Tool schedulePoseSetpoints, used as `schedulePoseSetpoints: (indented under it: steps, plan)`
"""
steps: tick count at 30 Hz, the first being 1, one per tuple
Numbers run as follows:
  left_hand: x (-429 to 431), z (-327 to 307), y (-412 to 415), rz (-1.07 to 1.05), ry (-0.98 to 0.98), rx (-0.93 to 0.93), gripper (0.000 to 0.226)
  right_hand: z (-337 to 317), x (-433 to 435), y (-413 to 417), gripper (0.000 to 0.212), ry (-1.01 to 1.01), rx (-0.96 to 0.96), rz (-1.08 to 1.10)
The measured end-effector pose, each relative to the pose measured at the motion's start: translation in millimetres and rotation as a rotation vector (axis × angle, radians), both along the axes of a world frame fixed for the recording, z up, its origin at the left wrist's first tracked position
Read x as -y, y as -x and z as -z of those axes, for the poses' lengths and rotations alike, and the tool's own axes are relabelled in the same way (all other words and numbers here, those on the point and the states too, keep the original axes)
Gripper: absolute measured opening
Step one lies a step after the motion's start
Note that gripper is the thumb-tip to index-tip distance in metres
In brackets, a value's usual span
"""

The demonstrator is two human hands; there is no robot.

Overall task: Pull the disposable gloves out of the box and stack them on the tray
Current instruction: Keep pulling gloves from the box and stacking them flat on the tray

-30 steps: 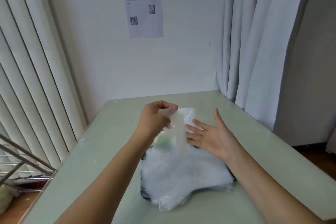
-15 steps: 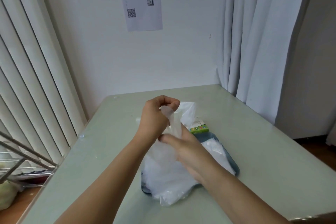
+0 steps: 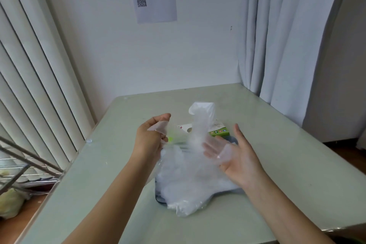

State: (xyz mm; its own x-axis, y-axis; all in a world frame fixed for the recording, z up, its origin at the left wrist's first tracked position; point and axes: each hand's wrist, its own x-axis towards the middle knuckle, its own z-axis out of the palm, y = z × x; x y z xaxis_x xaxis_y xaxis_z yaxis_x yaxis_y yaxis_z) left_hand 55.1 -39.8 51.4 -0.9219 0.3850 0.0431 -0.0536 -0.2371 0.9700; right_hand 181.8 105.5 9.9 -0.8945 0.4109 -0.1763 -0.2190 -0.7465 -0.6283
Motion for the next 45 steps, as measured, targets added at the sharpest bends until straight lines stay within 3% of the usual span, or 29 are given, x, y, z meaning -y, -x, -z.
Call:
schedulePoseSetpoints:
  steps: [4, 7, 11, 14, 17, 20, 24, 27, 30, 34, 40, 45]
  plan:
    - [-4, 7, 2, 0.01, 0.004, -0.041, 0.011, -1, 0, -1, 0.027, -0.097, 0.093, -0.035]
    - [-2, 9, 9, 0.011, -0.024, -0.002, 0.011, 1, -5, -1, 0.041, -0.217, 0.193, -0.042]
    - [-3, 16, 21, -0.009, 0.063, 0.078, 0.018, -2, -17, 3, 0.017, -0.499, 0.262, -0.008]
    - [-5, 28, 30, 0.054, 0.287, 0.037, 0.01, -5, -36, 9, 0.012, -0.818, 0.414, 0.046]
    - [-3, 41, 35, 0.086, 0.443, -0.059, 0.012, 2, -55, 16, 0.023, -1.347, 0.716, -0.056]
    - [1, 49, 45, 0.01, 0.561, -0.132, 0.012, 14, -63, 20, 0.033, -1.551, 0.889, -0.138]
    - [3, 50, 56, -0.205, 0.62, -0.354, 0.01, 22, -65, 23, 0.036, -1.621, 0.926, -0.136]
    - [-8, 37, 36, -0.192, 0.571, -0.623, 0.013, 26, -66, 22, 0.033, -1.623, 0.884, -0.118]
    - [-23, 28, 13, 0.046, 0.607, -0.876, 0.016, 27, -63, 23, 0.03, -1.658, 0.833, -0.091]
    - [-42, 39, -13, 0.491, 0.917, -1.104, 0.034, 32, -59, 26, 0.025, -1.658, 0.817, -0.07]
    - [-36, 51, -29, 0.749, 1.252, -1.105, 0.052, 33, -59, 25, 0.024, -1.698, 0.838, -0.056]
    - [-13, 53, -20, 0.815, 1.348, -0.903, 0.065, 29, -64, 21, 0.021, -1.682, 0.887, -0.108]
